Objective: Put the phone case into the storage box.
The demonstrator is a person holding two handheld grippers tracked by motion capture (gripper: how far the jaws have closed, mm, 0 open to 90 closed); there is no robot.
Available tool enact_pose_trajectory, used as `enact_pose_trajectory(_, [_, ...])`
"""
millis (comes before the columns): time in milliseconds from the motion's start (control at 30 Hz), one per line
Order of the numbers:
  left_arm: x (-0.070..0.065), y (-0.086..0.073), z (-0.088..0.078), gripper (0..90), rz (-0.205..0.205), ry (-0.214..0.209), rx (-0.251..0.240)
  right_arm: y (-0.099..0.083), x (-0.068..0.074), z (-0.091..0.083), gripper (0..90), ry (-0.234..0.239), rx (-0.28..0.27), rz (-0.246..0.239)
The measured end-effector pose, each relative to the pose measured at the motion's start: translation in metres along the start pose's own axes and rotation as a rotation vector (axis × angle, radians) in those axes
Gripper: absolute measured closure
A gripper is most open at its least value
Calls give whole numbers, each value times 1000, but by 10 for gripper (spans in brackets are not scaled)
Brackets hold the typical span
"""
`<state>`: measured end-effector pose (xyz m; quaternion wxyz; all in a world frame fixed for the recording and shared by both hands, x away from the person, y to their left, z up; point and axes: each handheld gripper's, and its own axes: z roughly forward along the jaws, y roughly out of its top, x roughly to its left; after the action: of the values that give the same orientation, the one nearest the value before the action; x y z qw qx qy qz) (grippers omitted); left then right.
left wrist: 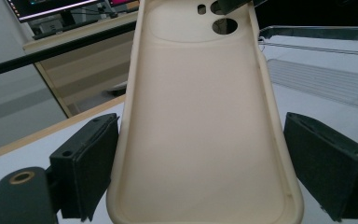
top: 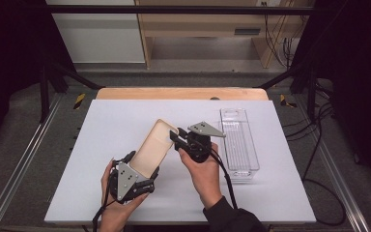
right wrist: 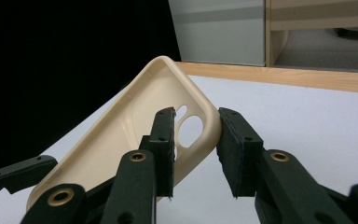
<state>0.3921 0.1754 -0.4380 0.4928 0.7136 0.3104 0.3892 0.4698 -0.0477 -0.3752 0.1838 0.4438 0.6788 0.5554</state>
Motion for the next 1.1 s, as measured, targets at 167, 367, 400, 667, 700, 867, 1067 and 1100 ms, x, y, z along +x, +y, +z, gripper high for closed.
enact_pose_trajectory(167, [0,0,0,118,5,-3,-2,1,-1,-1,689,14,2,30])
enact_pose_trajectory(367, [-1,-1,1,118,10,0,2,2,-1,-3,711,7,10,33])
enact_pose_trajectory(400, [-1,-2,1,118,12,1,4,2,-2,-3,721,8,11,34])
enact_pose_trajectory(667, [1,-5,4,118,10,6,22,4,2,-5,779,26,-3,17])
enact_pose_trajectory(700, [2,-6,4,117,9,6,24,4,3,-6,782,27,-5,15])
enact_pose_trajectory(867, [4,-8,9,112,-20,-16,43,4,6,-6,788,24,-8,1])
enact_pose_trajectory(1067, [14,-10,7,103,-87,-38,29,6,2,-6,790,-1,-20,-25])
enact_pose_trajectory(1100, [16,-10,6,103,-90,-38,27,7,0,-6,790,-7,-22,-38])
